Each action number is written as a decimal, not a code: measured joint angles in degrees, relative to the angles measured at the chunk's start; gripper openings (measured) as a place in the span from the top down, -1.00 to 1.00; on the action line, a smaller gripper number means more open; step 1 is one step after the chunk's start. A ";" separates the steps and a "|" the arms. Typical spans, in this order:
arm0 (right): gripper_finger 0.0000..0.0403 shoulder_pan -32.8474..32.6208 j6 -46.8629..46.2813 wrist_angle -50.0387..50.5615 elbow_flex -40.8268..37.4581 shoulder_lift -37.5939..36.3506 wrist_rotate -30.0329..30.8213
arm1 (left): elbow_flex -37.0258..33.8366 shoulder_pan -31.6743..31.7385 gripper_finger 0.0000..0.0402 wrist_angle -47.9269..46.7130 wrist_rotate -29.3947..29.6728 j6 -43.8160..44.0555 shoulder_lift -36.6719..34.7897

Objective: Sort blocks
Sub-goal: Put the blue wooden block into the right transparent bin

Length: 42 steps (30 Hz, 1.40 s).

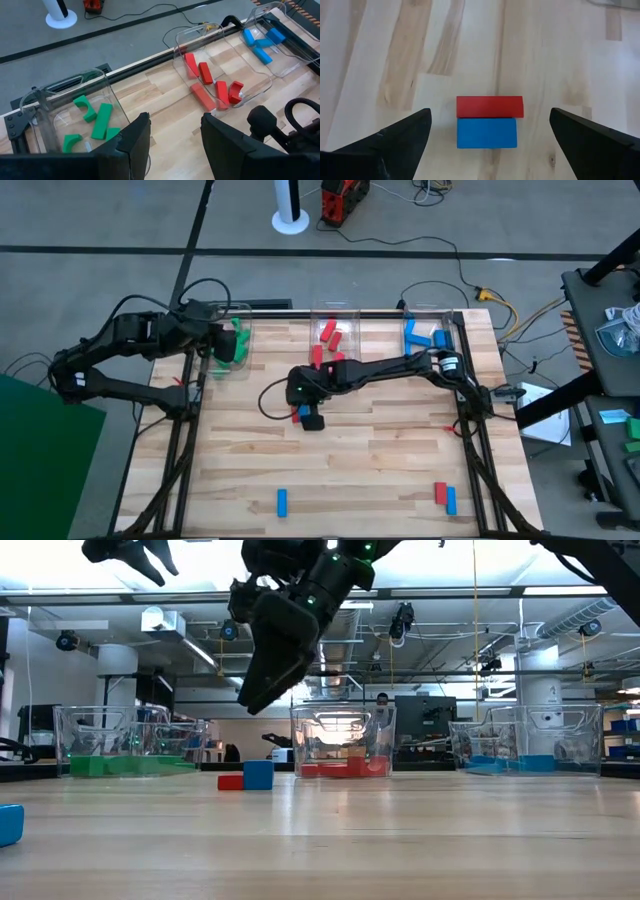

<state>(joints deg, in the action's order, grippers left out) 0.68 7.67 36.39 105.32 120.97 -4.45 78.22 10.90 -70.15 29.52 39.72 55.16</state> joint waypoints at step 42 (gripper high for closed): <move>-0.98 -0.29 0.64 -8.89 -9.38 4.56 0.17 | -0.02 0.02 0.24 0.04 0.02 -0.22 0.05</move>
<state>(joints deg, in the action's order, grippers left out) 0.38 8.31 27.50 95.94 125.52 -4.27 78.19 10.92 -70.11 29.54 39.51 55.21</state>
